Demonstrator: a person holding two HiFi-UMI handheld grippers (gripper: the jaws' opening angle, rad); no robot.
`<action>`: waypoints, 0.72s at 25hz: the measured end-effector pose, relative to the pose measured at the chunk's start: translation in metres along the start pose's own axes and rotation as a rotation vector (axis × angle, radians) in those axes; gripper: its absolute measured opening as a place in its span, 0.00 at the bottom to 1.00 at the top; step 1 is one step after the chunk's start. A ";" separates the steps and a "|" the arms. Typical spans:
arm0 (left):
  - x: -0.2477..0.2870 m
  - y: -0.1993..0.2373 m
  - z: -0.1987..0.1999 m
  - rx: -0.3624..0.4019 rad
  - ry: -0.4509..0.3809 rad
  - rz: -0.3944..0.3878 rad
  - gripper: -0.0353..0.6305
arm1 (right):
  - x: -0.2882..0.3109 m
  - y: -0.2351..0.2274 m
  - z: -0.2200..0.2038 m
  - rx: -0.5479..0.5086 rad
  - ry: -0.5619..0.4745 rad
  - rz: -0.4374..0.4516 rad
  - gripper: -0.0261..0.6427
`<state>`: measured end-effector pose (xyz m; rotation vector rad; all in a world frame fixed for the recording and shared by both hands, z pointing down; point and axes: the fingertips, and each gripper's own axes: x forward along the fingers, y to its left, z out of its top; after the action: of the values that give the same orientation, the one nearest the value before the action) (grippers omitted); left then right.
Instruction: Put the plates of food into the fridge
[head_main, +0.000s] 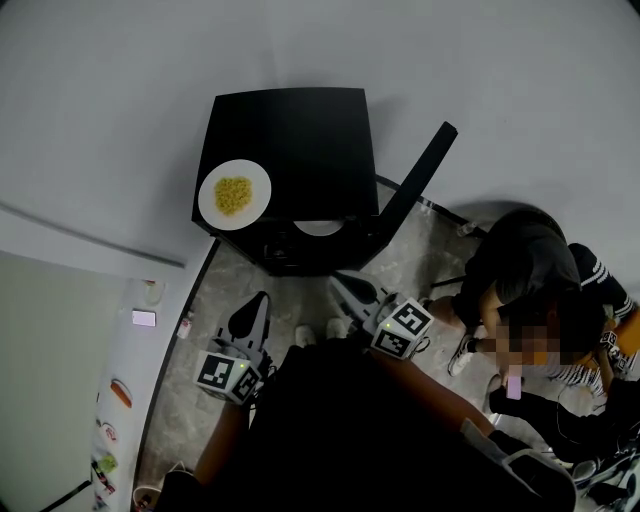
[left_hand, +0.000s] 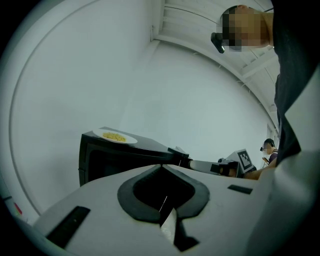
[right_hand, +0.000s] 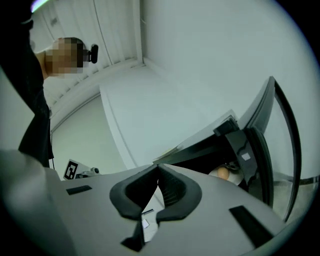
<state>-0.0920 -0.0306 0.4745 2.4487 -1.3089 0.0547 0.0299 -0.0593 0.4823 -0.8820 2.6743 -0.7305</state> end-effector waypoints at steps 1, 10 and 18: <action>0.000 -0.001 0.001 0.002 -0.001 -0.003 0.09 | 0.000 0.005 0.002 -0.023 0.004 0.010 0.08; 0.000 -0.002 0.002 0.001 0.008 -0.021 0.09 | 0.010 0.049 0.024 -0.165 0.015 0.109 0.08; 0.001 0.007 0.009 -0.147 -0.054 -0.047 0.09 | 0.017 0.053 0.017 -0.161 0.031 0.131 0.08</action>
<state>-0.0982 -0.0381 0.4688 2.3698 -1.2309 -0.1170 -0.0031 -0.0396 0.4389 -0.7281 2.8185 -0.5097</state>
